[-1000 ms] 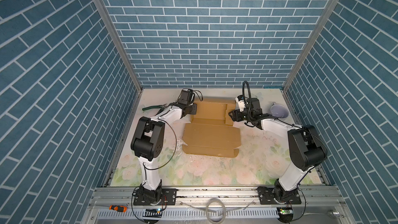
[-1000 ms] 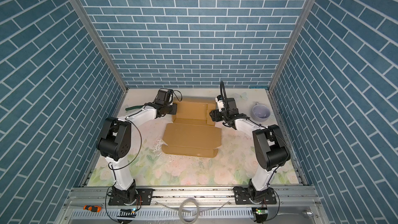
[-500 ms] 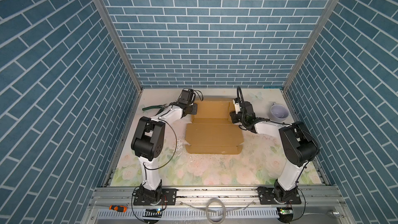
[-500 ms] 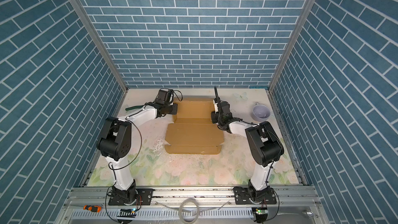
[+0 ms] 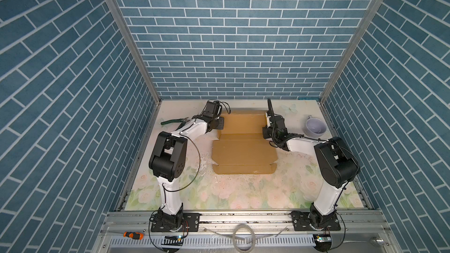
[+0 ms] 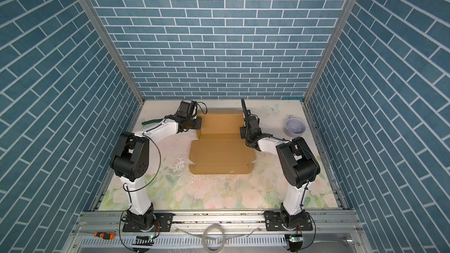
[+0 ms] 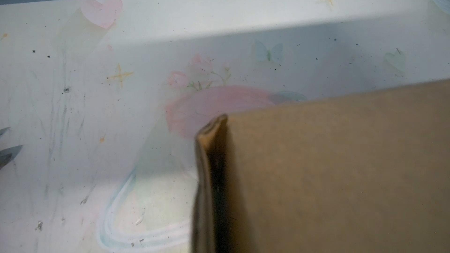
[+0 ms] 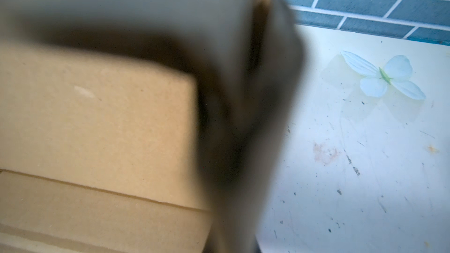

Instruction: Fold the paper box

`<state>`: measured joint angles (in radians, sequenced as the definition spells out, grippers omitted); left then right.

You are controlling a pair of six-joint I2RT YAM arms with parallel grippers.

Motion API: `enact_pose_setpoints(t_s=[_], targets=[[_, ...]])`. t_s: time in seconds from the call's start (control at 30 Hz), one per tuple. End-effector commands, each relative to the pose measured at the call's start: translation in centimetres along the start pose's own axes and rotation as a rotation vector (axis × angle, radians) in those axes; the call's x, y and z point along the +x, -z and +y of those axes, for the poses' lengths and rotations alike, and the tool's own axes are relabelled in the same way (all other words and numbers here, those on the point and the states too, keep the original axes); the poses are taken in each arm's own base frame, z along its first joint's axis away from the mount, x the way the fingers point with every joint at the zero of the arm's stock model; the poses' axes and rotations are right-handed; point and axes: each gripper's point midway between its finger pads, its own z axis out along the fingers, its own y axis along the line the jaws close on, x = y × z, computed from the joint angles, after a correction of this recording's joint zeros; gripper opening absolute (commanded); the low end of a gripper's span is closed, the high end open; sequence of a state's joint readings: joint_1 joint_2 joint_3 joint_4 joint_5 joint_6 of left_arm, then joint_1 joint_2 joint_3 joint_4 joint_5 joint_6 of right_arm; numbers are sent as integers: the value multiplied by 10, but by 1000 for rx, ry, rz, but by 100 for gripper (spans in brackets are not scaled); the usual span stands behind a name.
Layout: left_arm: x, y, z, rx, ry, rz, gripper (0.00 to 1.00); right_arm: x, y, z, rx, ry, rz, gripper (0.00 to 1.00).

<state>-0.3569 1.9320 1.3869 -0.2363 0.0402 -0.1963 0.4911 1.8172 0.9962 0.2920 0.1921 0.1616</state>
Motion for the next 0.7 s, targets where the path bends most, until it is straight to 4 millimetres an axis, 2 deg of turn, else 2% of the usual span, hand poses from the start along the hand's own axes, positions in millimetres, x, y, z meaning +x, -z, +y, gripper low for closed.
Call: enact_pose_setpoints(t_s=[0.0, 0.03, 0.1, 0.13, 0.2, 0.3, 0.43, 0.57, 0.67], targets=[[59, -7, -8, 33, 16, 195, 0, 21, -3, -12, 72, 27, 52, 17], [60, -7, -9, 34, 16, 198, 0, 22, -3, -14, 87, 26, 49, 24], [61, -7, -11, 28, 14, 201, 0, 19, -3, -18, 110, 24, 36, 26], [61, -7, -12, 29, 16, 199, 0, 17, -3, -19, 116, 26, 30, 21], [60, -8, -14, 33, 24, 201, 0, 15, -5, -24, 149, 40, 23, 0], [57, -6, -20, 39, 23, 199, 0, 18, -8, -33, 208, 39, 32, 0], [56, -3, -21, 35, 16, 196, 0, 16, -5, -25, 156, 26, 18, 0], [58, -3, -18, 19, 8, 206, 0, 13, 3, -7, 38, 31, 29, 25], [60, -5, -17, 15, 15, 211, 0, 26, 7, -1, -22, 29, 67, 32]])
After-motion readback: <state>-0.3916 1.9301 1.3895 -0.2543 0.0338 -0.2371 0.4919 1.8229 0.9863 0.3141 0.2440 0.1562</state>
